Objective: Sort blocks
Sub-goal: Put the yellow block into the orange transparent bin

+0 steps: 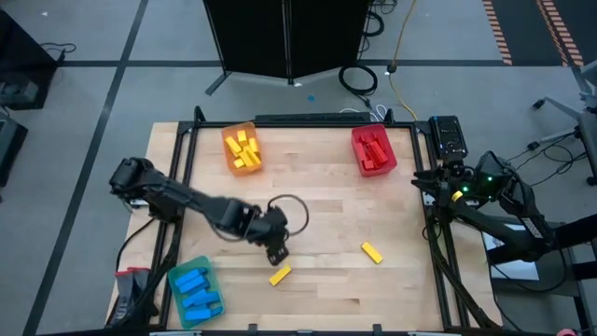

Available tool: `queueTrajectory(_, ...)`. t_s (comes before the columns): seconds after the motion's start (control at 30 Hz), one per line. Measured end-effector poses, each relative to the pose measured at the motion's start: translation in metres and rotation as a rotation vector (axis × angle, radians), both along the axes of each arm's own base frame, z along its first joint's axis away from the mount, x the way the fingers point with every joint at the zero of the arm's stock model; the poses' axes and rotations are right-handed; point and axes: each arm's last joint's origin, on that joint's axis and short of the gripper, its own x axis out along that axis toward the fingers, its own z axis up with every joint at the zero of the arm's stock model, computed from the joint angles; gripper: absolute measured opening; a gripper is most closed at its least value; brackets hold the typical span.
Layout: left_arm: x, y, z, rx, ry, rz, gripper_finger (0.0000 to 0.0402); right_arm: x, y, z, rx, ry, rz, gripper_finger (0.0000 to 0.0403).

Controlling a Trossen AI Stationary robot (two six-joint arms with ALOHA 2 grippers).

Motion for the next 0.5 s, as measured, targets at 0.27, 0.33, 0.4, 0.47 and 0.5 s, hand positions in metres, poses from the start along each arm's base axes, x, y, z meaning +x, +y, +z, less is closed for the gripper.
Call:
queueTrajectory(0.27, -0.005, -0.048, -0.011, -0.055, -0.039, 0.014, 0.0217, 0.000, 0.000, 0.000, -0.001, 0.000, 0.000, 0.0249)
queueTrajectory(0.33, -0.001, -0.055, -0.016, -0.071, -0.059, 0.006, 0.0217, 0.000, 0.000, 0.000, 0.000, 0.000, 0.001, 0.0249)
queueTrajectory(0.4, 0.003, -0.062, -0.025, -0.086, -0.058, 0.001, 0.0217, 0.000, 0.000, 0.000, 0.000, 0.000, 0.001, 0.0249)
queueTrajectory(0.47, 0.008, -0.069, -0.032, -0.104, -0.075, -0.008, 0.0217, 0.000, 0.000, 0.000, 0.000, 0.000, 0.002, 0.0249)
queueTrajectory(0.5, 0.009, -0.071, -0.035, -0.106, -0.075, -0.009, 0.0217, 0.000, 0.000, 0.000, 0.000, 0.000, 0.002, 0.0249)
